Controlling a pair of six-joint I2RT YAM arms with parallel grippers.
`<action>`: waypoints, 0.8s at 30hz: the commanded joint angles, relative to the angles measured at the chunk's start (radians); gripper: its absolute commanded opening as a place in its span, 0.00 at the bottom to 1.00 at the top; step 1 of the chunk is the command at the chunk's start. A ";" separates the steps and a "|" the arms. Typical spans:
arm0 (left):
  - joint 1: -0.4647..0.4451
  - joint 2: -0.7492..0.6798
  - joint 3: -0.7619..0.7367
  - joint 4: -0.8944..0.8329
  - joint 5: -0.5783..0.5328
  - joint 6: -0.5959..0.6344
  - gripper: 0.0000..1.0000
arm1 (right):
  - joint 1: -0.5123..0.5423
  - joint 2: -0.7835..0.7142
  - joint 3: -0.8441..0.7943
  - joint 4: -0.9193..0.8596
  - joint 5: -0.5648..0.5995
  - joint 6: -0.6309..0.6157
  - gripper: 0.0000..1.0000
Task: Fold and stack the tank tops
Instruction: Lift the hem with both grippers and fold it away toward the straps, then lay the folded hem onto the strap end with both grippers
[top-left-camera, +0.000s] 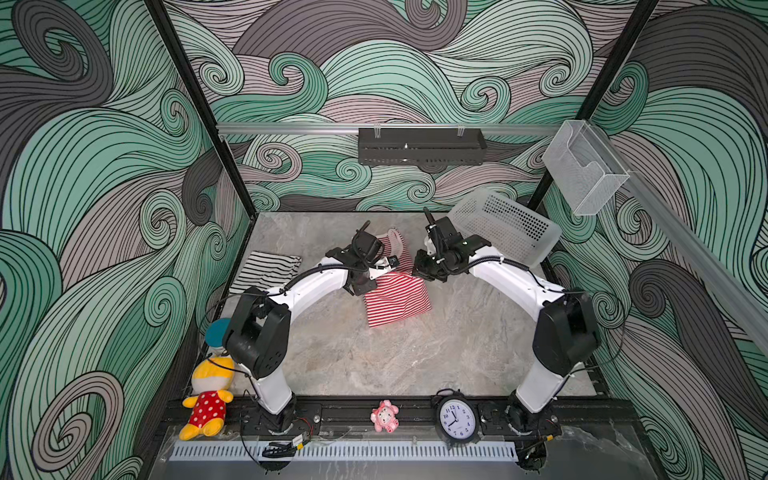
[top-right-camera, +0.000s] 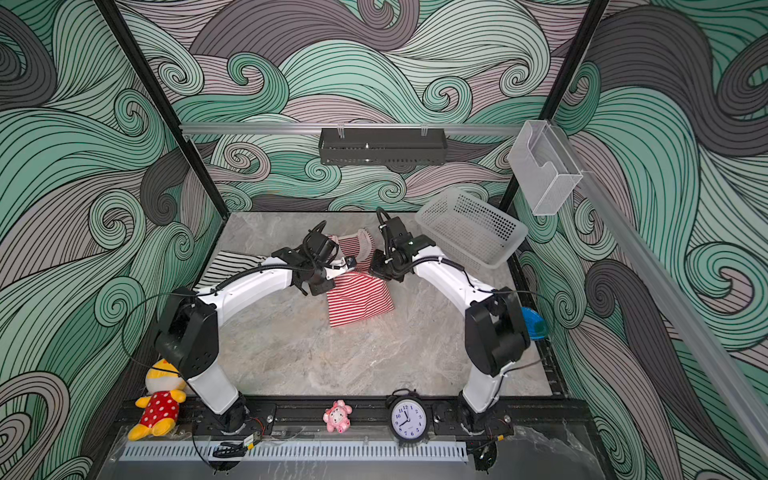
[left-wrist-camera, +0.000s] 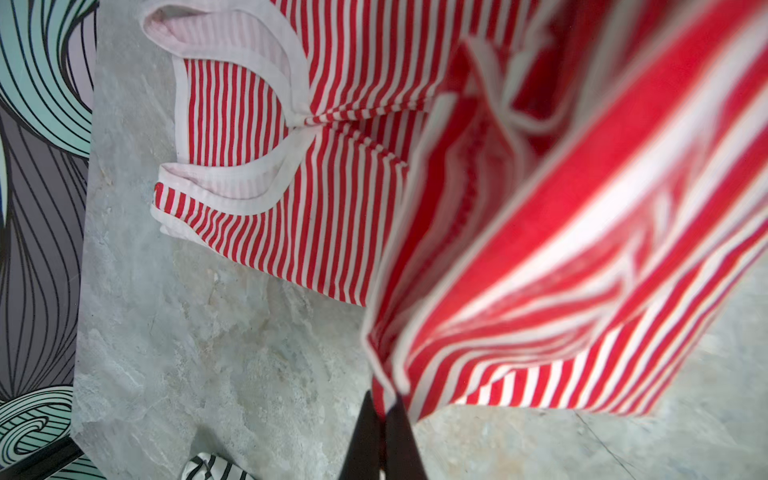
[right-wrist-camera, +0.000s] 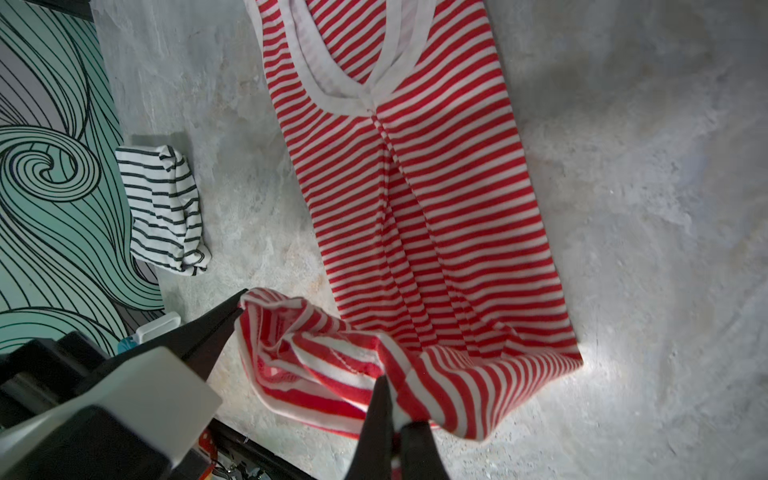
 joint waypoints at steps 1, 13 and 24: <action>0.015 0.044 0.056 0.017 0.009 0.009 0.00 | -0.033 0.094 0.090 -0.021 -0.072 -0.061 0.00; 0.059 0.192 0.135 0.067 -0.026 -0.004 0.00 | -0.101 0.357 0.318 -0.043 -0.129 -0.069 0.00; 0.097 0.297 0.213 0.210 -0.177 -0.101 0.23 | -0.142 0.455 0.451 0.022 -0.149 -0.080 0.31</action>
